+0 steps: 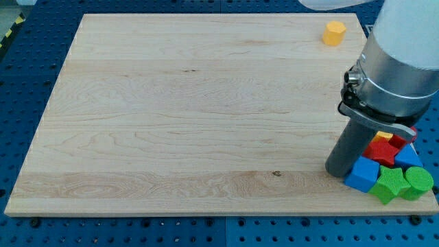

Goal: Move your arm to the top center

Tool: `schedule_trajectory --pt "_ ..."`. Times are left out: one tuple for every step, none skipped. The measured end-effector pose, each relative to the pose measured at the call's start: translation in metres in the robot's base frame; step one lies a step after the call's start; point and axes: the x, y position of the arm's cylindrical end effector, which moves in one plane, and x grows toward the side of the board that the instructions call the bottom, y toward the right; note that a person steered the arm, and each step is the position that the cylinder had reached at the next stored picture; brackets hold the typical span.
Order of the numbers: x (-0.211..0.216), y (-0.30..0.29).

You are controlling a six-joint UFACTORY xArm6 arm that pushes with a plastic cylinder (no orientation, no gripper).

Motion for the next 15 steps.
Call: schedule_trajectory --pt "0.000 0.000" --pt "-0.001 0.000" --pt "-0.019 -0.017" --pt "-0.079 -0.062" --pt "-0.103 -0.065" --pt "-0.108 -0.065" --pt "-0.108 -0.067" --pt "-0.141 -0.106" --pt "-0.183 -0.129" --pt "-0.207 -0.138" --pt "-0.247 -0.152" --pt "-0.263 -0.152" --pt "-0.263 -0.152" --pt "-0.276 -0.165" --pt "-0.327 -0.188"
